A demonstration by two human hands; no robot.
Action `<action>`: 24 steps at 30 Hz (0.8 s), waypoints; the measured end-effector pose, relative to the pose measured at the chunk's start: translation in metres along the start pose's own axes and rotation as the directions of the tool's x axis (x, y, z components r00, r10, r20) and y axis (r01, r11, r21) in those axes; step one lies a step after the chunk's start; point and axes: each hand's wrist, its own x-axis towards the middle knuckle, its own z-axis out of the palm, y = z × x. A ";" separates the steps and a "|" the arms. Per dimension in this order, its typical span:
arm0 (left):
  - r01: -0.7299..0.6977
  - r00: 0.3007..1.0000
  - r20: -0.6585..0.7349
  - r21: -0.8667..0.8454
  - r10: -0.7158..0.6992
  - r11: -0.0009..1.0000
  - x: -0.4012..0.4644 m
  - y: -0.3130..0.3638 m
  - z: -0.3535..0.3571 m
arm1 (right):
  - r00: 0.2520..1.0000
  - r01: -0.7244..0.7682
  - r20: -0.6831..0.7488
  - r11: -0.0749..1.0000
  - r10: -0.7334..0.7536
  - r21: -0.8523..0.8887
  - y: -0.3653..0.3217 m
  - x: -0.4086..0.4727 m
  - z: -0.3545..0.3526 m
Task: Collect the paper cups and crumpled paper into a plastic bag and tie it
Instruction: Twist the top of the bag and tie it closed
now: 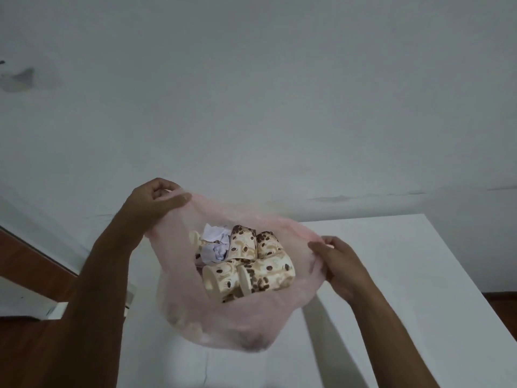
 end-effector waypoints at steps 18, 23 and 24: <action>0.142 0.950 -0.311 0.320 -0.038 0.937 0.024 0.027 -0.089 | 0.545 0.447 -0.167 0.453 -0.822 -0.771 -0.205 0.020 0.018; 0.180 0.971 -0.189 0.162 -0.149 0.970 0.022 0.041 -0.084 | 0.617 0.482 -0.134 0.507 -0.775 -0.715 -0.217 0.023 0.016; 0.168 0.972 -0.196 0.197 -0.129 0.966 0.023 0.041 -0.084 | 0.625 0.475 -0.125 0.503 -0.770 -0.722 -0.218 0.022 0.014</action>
